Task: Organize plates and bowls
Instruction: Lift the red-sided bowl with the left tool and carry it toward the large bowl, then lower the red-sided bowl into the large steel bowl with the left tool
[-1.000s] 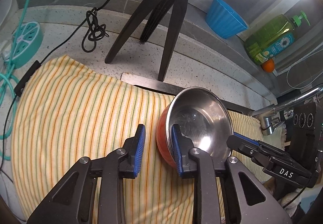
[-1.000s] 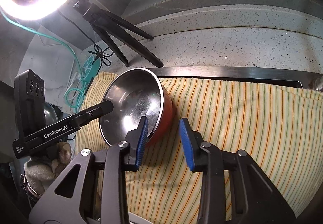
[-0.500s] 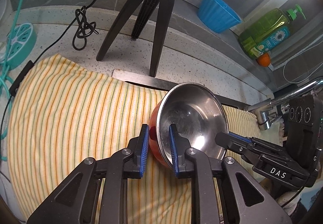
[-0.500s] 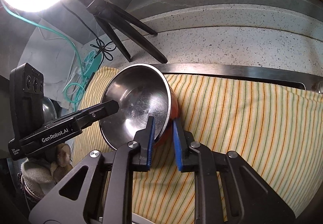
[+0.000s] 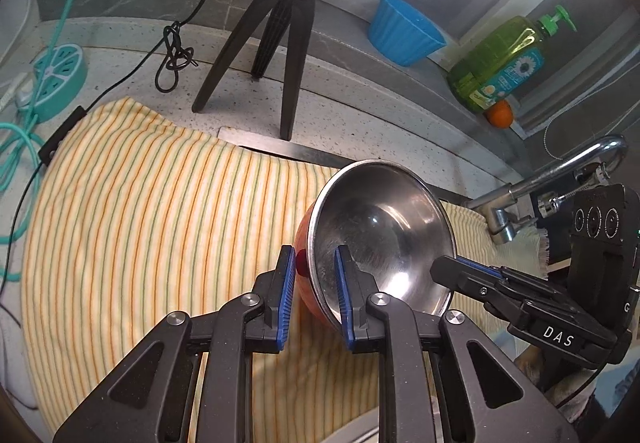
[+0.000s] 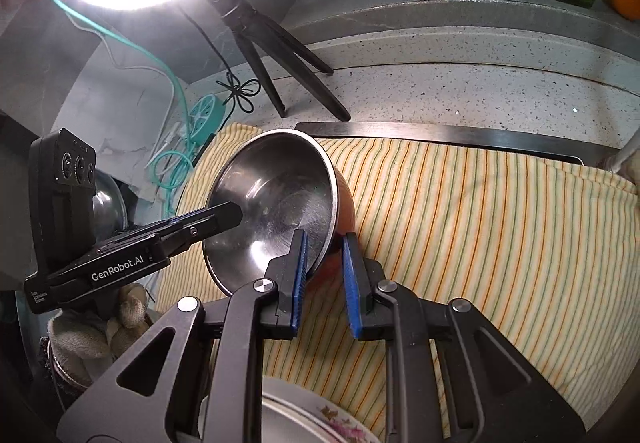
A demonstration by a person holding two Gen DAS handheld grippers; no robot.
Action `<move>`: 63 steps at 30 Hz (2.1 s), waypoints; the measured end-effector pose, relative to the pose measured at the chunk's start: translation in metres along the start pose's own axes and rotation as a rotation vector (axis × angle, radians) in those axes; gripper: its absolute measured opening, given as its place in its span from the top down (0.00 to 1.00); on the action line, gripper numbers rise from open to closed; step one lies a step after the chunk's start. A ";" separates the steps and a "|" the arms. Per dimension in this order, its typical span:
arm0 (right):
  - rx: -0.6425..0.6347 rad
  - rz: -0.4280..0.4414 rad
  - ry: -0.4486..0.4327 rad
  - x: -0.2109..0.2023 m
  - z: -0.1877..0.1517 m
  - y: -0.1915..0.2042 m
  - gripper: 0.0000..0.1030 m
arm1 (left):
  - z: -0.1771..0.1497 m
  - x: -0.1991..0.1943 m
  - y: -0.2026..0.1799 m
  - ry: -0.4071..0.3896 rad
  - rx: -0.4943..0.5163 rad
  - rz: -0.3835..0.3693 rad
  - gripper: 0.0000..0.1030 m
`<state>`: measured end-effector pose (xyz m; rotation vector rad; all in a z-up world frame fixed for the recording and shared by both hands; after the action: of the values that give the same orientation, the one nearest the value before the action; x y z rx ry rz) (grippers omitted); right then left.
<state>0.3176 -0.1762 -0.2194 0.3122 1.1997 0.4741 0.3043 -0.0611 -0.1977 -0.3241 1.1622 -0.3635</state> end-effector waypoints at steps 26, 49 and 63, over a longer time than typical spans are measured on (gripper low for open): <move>-0.092 0.036 -0.063 -0.085 -0.078 0.043 0.82 | -0.074 -0.071 -0.037 -0.094 0.000 -0.013 0.83; -0.206 0.113 0.029 -0.050 -0.140 0.150 0.82 | -0.136 -0.155 0.044 -0.165 -0.103 0.041 0.83; -0.224 0.056 0.122 0.011 -0.170 0.183 0.82 | -0.163 -0.158 0.098 -0.119 -0.120 0.080 0.83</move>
<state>0.1270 -0.0159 -0.1992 0.1257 1.2455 0.6782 0.1086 0.0862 -0.1687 -0.3971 1.0792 -0.2018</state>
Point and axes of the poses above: each gripper's, at about its wrist camera, not at the fingertips, and x roughly the way its jaws point, y to its left, z to its top, the point moved 9 cm from there along x, roughly the way its jaws point, and after that the axes turned 1 degree about y, right-handed, at the moved point
